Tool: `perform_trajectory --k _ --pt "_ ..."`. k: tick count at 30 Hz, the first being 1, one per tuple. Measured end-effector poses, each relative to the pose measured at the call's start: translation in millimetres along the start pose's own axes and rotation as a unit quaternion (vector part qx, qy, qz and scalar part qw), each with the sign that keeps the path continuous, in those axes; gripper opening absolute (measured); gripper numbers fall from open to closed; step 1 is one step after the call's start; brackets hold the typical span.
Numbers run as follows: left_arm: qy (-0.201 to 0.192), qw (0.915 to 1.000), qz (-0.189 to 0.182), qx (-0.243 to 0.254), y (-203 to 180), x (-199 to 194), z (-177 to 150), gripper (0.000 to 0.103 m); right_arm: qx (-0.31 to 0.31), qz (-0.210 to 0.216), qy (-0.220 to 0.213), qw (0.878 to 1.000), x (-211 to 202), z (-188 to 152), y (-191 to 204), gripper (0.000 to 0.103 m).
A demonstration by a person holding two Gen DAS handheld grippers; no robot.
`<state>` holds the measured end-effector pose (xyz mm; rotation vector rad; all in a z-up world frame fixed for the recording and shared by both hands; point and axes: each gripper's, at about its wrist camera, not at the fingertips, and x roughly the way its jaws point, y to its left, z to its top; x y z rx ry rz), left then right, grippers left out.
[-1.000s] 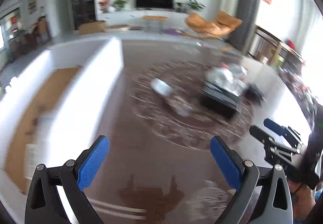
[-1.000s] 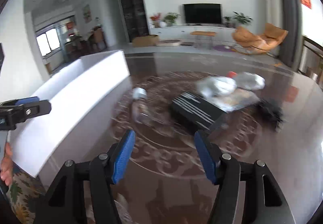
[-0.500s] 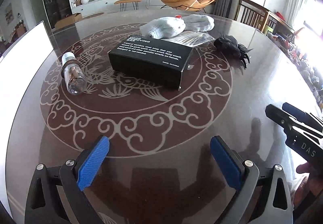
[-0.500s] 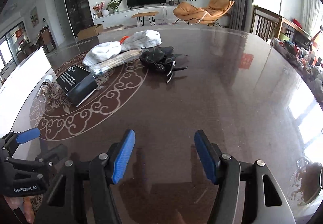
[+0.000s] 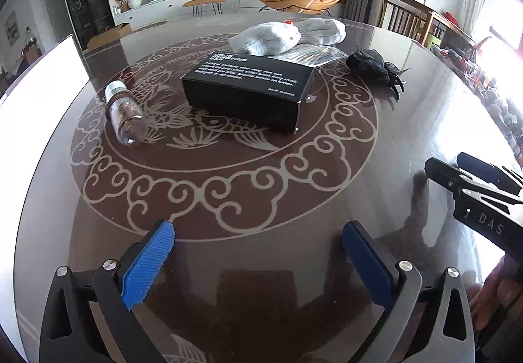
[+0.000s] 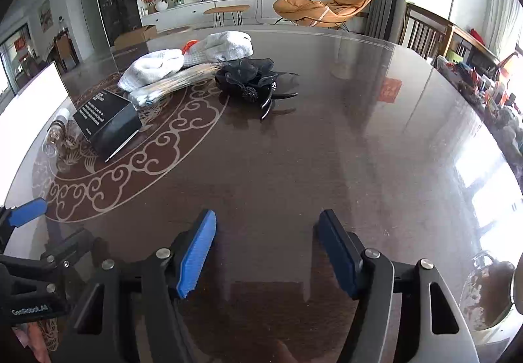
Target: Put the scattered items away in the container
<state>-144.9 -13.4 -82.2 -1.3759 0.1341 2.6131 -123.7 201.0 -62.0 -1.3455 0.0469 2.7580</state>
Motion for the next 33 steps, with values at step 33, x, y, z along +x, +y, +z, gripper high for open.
perform_trajectory --k 33 --pt "-0.004 0.9999 0.006 -0.01 9.5 3.1 0.6 0.103 -0.11 0.134 0.056 0.983 51.1 91.1 65.8 0.069"
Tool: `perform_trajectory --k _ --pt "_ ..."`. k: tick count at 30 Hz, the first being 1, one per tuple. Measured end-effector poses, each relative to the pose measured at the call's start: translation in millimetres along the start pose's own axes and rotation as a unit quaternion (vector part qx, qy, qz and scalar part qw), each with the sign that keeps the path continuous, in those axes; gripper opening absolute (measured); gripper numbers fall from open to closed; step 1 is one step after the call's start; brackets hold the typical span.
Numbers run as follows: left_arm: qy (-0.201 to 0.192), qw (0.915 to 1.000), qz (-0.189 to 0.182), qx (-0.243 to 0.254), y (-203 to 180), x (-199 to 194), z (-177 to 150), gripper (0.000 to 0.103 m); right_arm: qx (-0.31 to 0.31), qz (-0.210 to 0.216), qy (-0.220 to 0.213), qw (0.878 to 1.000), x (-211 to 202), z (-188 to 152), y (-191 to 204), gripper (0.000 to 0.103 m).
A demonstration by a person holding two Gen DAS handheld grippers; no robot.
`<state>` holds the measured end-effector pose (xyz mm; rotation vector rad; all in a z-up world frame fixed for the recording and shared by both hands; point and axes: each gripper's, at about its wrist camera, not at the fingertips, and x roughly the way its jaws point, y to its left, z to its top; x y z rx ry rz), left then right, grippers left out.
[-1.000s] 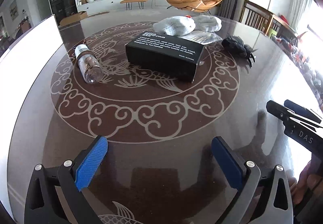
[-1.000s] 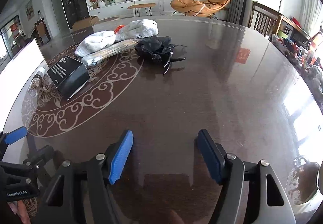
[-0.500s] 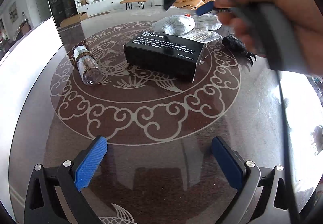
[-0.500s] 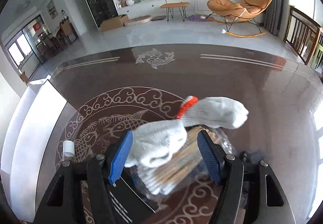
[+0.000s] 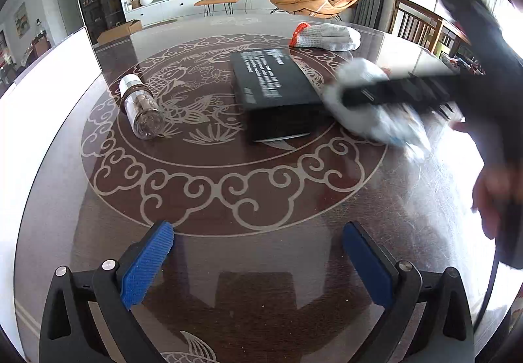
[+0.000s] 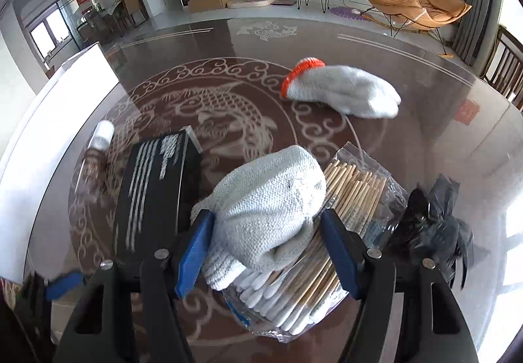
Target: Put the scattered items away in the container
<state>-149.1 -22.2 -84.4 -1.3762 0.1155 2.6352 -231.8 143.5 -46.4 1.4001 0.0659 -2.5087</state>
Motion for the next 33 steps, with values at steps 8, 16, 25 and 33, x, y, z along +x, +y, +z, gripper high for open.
perform_trajectory --k 8,16,25,33 --pt "0.0 1.0 0.0 0.0 0.3 0.0 0.0 0.103 0.059 0.041 -0.067 0.995 -79.0 -61.5 -15.9 0.068" --pt "0.0 1.0 0.0 0.0 0.4 0.0 0.0 0.103 0.085 -0.135 -0.064 0.985 -77.7 -44.4 -40.6 0.068" --pt "0.0 1.0 -0.001 0.001 1.1 0.0 1.0 0.103 0.071 0.018 -0.156 0.985 -112.2 -65.1 -13.7 0.068" --pt "0.0 1.0 0.0 0.002 3.3 0.5 2.8 0.103 0.016 -0.135 -0.044 0.99 -72.5 -41.2 -17.6 0.068"
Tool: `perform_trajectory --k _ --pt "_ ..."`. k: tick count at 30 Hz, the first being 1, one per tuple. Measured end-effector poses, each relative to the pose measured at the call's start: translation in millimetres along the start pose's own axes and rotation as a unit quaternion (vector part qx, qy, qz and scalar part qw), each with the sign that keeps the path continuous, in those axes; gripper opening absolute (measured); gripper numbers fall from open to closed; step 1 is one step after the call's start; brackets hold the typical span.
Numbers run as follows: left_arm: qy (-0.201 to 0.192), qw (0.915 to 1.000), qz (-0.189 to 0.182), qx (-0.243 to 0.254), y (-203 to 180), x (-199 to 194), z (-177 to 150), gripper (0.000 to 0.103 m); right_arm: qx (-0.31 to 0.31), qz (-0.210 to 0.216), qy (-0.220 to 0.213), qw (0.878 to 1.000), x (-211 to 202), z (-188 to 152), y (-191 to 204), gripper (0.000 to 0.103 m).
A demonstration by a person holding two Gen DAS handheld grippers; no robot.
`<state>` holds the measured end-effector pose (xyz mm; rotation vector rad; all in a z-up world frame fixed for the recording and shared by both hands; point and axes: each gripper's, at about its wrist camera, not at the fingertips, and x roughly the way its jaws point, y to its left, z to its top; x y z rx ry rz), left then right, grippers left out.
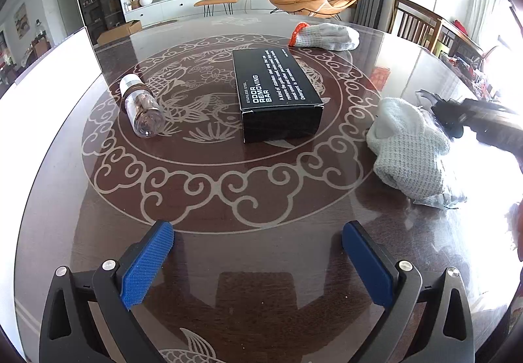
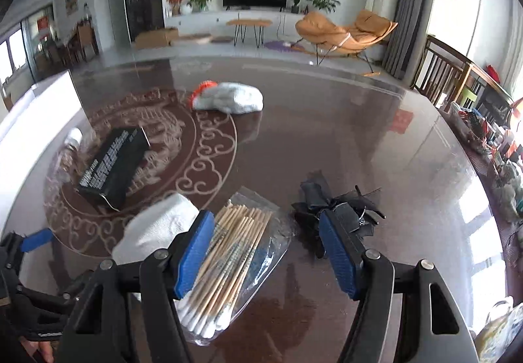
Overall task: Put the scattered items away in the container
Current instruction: 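Grasp the white knit glove with the left tool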
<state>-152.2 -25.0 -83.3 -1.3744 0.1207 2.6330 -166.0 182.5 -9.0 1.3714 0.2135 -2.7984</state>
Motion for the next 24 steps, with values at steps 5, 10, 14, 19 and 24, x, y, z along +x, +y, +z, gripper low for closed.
perform_trajectory --k 5,10,14,19,24 --pt "-0.009 0.9995 -0.024 0.02 2.7 -13.0 -12.9 0.103 -0.068 0.113 -0.014 0.991 -6.0 -14.1 47.9 0.068" --pt "-0.044 0.9973 -0.05 0.029 7.7 -52.6 -34.0 0.103 0.004 0.152 -0.077 0.985 -43.0 -32.3 30.1 0.068" --pt "-0.04 0.9949 -0.093 0.002 -2.3 -60.1 -13.0 0.103 0.096 0.15 -0.087 0.98 -45.2 -68.1 -13.0 0.068" --pt "-0.015 0.9924 -0.098 -0.073 -27.9 -32.6 30.5 0.103 0.149 0.13 -0.08 0.977 -38.0 -94.0 -48.2 0.068" --pt "0.035 0.9924 -0.034 -0.113 -46.6 6.9 43.0 0.103 0.145 0.126 -0.102 0.976 -36.9 -100.7 -56.2 0.068"
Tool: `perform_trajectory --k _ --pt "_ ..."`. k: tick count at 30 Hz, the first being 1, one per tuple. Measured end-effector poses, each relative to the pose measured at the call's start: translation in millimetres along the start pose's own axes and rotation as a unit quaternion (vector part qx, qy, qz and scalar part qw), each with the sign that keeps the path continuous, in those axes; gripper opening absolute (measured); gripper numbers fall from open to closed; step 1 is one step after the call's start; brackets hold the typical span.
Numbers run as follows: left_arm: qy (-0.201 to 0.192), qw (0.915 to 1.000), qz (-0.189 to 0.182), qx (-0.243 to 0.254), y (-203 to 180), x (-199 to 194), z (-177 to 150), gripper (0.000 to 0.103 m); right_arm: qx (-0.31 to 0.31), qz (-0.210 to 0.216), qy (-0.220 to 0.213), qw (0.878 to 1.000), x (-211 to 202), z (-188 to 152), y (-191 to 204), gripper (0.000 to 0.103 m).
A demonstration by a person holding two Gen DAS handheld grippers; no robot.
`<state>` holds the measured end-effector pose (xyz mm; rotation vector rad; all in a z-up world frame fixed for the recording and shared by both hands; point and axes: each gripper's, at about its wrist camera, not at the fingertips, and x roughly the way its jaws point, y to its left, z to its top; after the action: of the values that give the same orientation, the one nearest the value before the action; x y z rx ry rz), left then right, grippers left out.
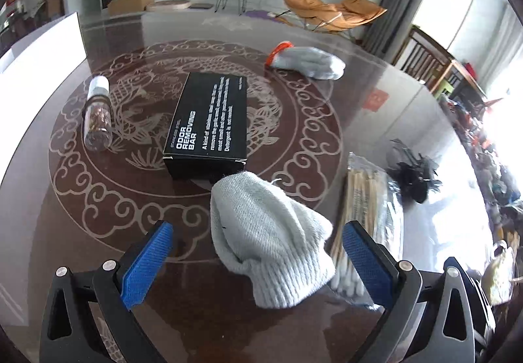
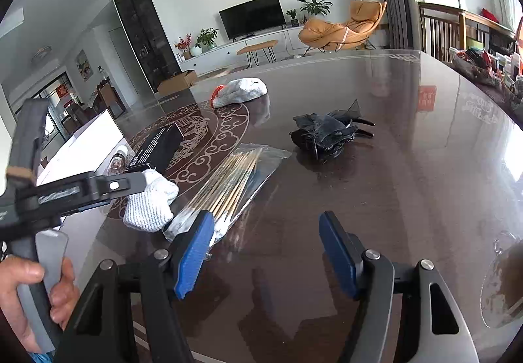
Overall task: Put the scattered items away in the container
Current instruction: 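Grasp the white knit glove with the left tool, then grasp the cotton swab bag with the right tool while the left tool holds the glove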
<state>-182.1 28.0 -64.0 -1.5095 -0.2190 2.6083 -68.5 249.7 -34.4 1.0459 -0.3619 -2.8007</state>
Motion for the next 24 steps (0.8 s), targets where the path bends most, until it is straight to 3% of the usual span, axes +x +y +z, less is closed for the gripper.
perform_trajectory --k 4,7,9,10,11,13,17,19,22,24 --pt "0.007 0.9989 0.043 0.016 -6.2 13.6 0.9 0.103 0.017 0.009 0.0 1.0 -0.6 -3.2 -6.8 0.068" --pt "0.011 0.998 0.047 0.04 -5.5 15.2 -2.3 0.103 0.038 0.024 0.005 0.999 0.8 -5.3 -14.8 0.068" --pt "0.0 0.9978 0.04 0.053 0.6 7.8 -6.4 0.081 0.061 0.035 0.018 0.997 4.1 -6.1 -23.1 0.068" --pt "-0.007 0.9977 0.036 0.056 6.3 1.9 -7.9 0.057 0.078 0.041 0.028 0.996 7.2 -6.8 -28.7 0.068" --pt "-0.008 0.9982 0.026 0.053 15.2 -2.8 -8.0 0.047 0.094 0.051 0.03 0.994 8.6 -7.8 -34.5 0.068" --pt "-0.006 0.9992 0.002 0.039 36.2 -11.5 -9.9 0.039 0.121 0.067 0.021 0.99 7.5 -10.5 -45.0 0.068" --pt "-0.018 0.9983 0.037 0.042 74.3 -32.0 -27.0 0.038 0.132 0.077 0.022 0.988 9.6 -11.4 -49.6 0.068" --pt "-0.024 0.998 0.048 0.034 93.9 -41.4 -37.4 0.038 0.109 0.064 0.04 0.991 14.0 -7.3 -36.9 0.068" --pt "-0.032 0.998 0.051 0.022 113.6 -49.6 -48.7 0.038 0.113 0.093 0.056 0.988 24.5 2.4 -12.6 0.068" --pt "-0.035 0.998 0.048 0.018 118.0 -51.1 -52.0 0.039 0.117 0.075 0.065 0.988 36.1 11.2 4.6 0.068"
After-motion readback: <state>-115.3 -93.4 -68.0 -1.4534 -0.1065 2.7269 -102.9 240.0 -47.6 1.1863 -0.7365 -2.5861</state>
